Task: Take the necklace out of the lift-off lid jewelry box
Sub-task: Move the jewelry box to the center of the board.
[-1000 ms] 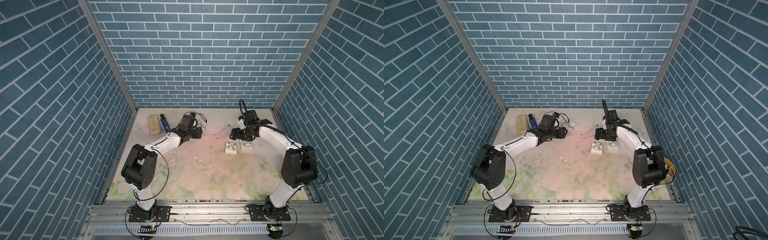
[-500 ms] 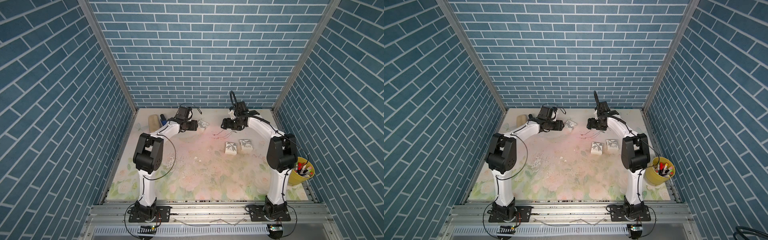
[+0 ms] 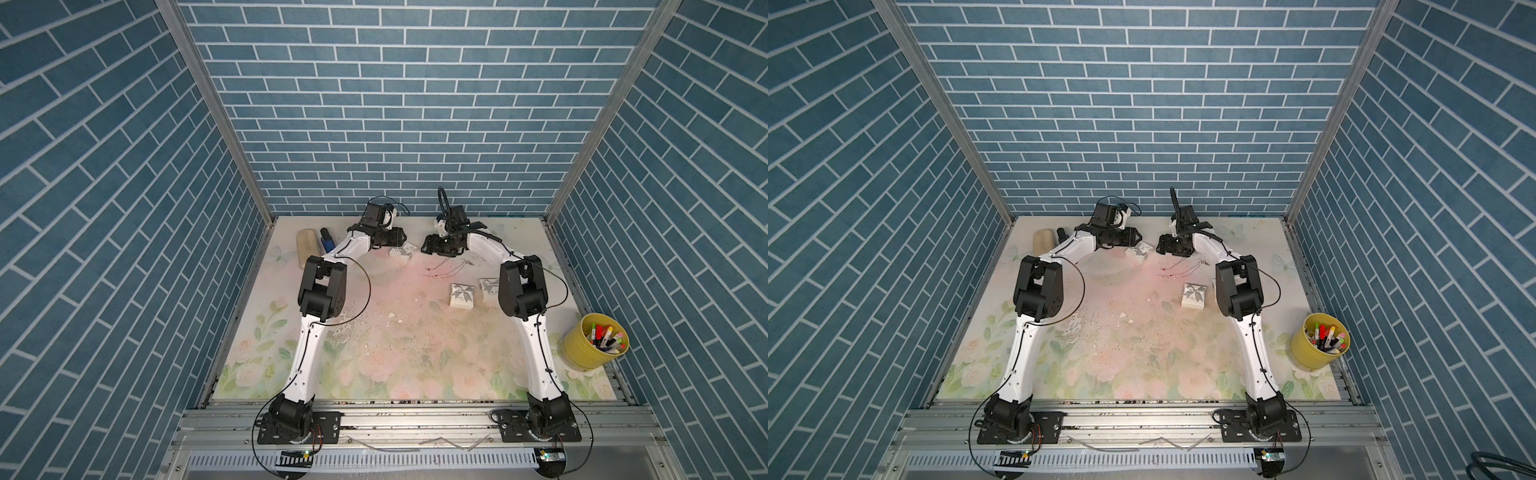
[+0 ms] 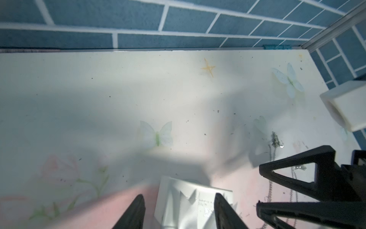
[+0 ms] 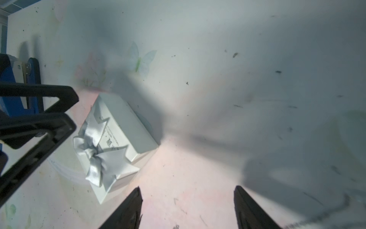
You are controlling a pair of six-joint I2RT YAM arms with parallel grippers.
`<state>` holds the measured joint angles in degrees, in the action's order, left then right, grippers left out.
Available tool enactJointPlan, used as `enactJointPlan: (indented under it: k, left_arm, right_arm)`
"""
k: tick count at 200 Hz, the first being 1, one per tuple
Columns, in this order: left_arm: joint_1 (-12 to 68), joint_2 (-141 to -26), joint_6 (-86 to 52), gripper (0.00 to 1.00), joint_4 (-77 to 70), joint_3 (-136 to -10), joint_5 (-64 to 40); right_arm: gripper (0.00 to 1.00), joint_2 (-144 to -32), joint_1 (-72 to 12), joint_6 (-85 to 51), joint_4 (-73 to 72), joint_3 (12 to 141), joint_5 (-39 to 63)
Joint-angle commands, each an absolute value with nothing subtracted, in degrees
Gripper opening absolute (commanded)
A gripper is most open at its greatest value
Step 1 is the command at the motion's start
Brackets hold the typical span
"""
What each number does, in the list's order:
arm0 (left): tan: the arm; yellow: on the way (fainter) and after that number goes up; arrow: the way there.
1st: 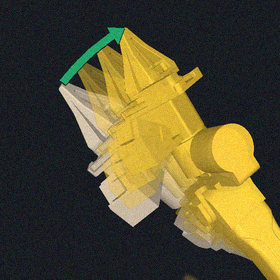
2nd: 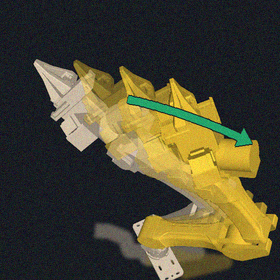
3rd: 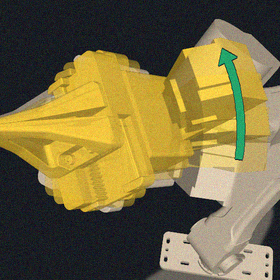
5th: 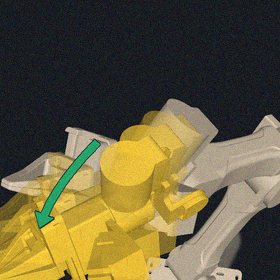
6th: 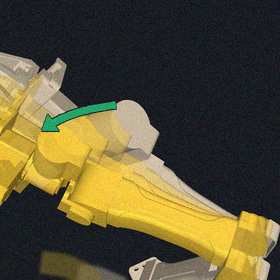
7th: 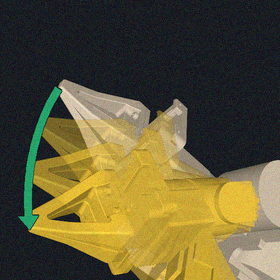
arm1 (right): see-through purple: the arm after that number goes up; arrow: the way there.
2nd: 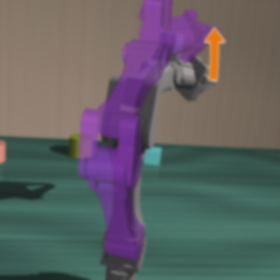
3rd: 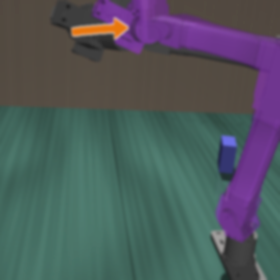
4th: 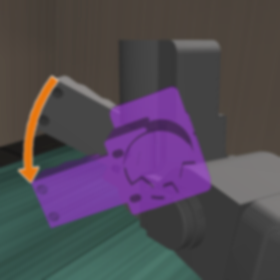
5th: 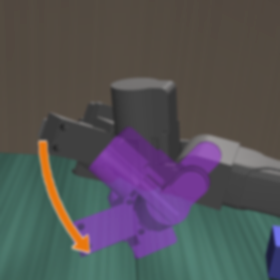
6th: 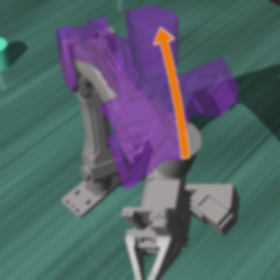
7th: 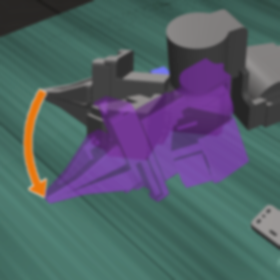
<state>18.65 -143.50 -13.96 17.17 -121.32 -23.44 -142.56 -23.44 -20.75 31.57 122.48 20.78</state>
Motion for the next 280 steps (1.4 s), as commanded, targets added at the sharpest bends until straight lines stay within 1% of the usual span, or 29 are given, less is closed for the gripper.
enactJointPlan:
  k: [1, 35, 86, 113, 140, 159, 171, 199, 222, 252, 280]
  left_arm:
    - [18.4, -143.8, -15.6, 0.5, 17.7, -120.9, -26.8]
    - [18.6, -138.1, -18.1, 0.44, 10.3, -109.4, -28.2]
    - [20.1, -126.4, -22.7, 0.4, 0.2, -88.1, -28.9]
    - [21.9, -119.2, -26.9, 0.4, -9.3, -73.2, -28.7]
    - [24.8, -111.5, -29.9, 0.4, -16.5, -60.2, -27.0]
    - [27.9, -105.6, -30.2, 0.4, -17.8, -52.8, -24.7]
    - [29.7, -101.8, -29.3, 0.42, -16.3, -49.3, -22.3]
    - [30.9, -94.2, -26.9, 0.47, -9.3, -44.7, -17.1]
    - [30.7, -90.8, -22.3, 0.51, -1.1, -46.1, -14.6]
    - [29.2, -92.8, -18.3, 0.51, 5.8, -53.0, -17.4]
    - [27.6, -97.5, -17.6, 0.45, 7.5, -57.7, -19.3]
  right_arm:
    - [0.7, -144.4, -24.2, -21.8, 31.0, 125.1, 24.4]
    - [0.68, -144.6, -25.2, -21.4, 31.7, 124.4, 26.4]
    - [0.65, -141.0, -28.0, -17.9, 32.6, 119.7, 29.6]
    - [0.65, -135.9, -30.5, -16.6, 31.1, 111.7, 29.8]
    - [0.64, -128.8, -33.3, -18.2, 27.0, 100.2, 29.4]
    - [0.65, -123.3, -34.8, -20.0, 24.7, 93.3, 28.8]
    - [0.65, -120.3, -35.3, -21.1, 24.5, 90.0, 27.2]
    - [0.66, -112.7, -35.3, -23.7, 24.6, 83.2, 23.8]
    - [0.66, -106.7, -36.2, -26.4, 23.6, 77.2, 22.3]
    - [0.66, -101.2, -37.7, -30.9, 21.5, 68.3, 19.6]
    - [0.65, -100.3, -39.0, -34.1, 19.4, 63.9, 18.2]
